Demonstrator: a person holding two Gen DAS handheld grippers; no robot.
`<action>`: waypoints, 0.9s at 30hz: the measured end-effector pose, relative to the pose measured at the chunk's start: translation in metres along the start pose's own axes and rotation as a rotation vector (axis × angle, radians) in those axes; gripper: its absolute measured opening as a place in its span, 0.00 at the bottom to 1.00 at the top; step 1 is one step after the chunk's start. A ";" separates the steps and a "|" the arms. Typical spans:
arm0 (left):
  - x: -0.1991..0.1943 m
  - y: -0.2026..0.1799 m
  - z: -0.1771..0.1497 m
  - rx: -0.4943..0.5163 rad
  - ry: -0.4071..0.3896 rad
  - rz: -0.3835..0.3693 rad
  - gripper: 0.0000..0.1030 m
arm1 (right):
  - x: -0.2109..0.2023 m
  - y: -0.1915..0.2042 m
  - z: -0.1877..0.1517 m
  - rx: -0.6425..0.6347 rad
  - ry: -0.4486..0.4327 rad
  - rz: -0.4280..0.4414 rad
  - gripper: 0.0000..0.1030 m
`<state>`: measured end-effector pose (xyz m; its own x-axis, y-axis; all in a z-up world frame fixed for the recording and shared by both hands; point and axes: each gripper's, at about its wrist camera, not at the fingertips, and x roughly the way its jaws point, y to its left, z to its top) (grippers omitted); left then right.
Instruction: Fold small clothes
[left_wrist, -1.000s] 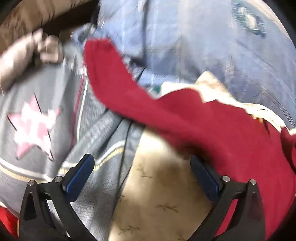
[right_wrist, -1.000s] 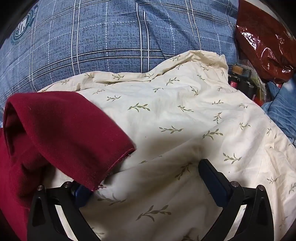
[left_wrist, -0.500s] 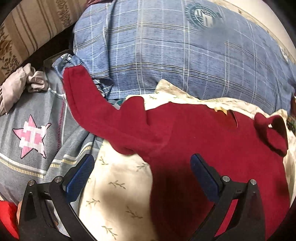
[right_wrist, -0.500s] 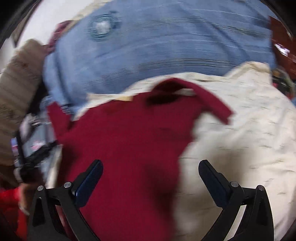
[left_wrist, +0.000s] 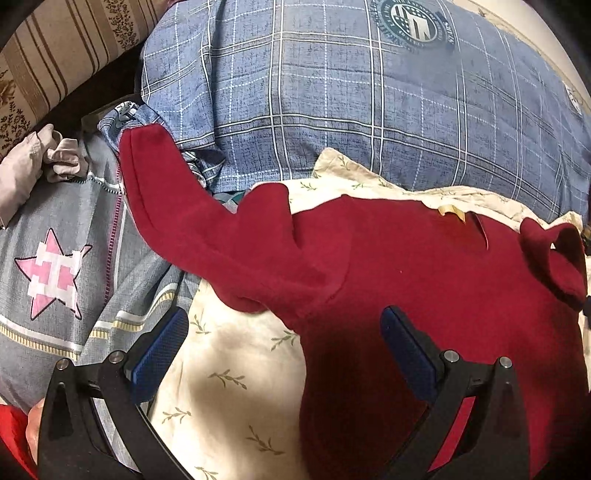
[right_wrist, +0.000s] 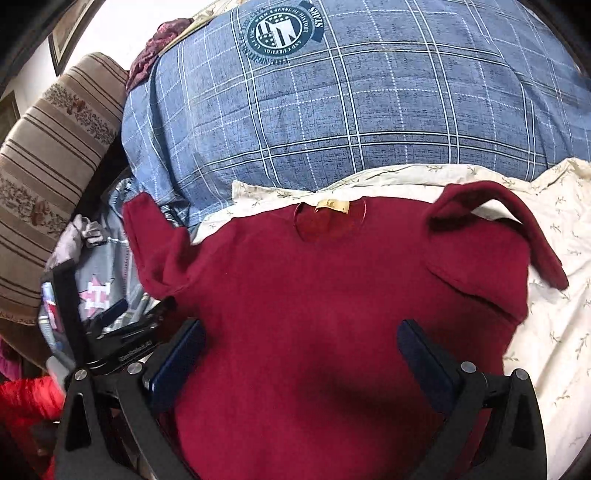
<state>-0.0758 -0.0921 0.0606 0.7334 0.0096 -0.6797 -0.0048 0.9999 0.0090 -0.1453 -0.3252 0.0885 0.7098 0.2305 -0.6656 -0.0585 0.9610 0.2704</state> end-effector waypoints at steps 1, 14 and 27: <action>-0.001 0.001 0.001 -0.003 -0.003 -0.002 1.00 | 0.004 0.002 0.001 -0.007 -0.004 -0.009 1.00; 0.001 -0.004 0.002 0.003 -0.012 -0.001 1.00 | 0.022 0.006 -0.004 -0.119 -0.041 -0.107 1.00; 0.005 -0.008 0.002 0.019 -0.005 0.003 1.00 | 0.030 0.004 -0.007 -0.114 -0.021 -0.090 0.99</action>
<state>-0.0702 -0.1002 0.0585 0.7366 0.0127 -0.6762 0.0057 0.9997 0.0249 -0.1294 -0.3134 0.0642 0.7303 0.1409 -0.6685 -0.0727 0.9890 0.1290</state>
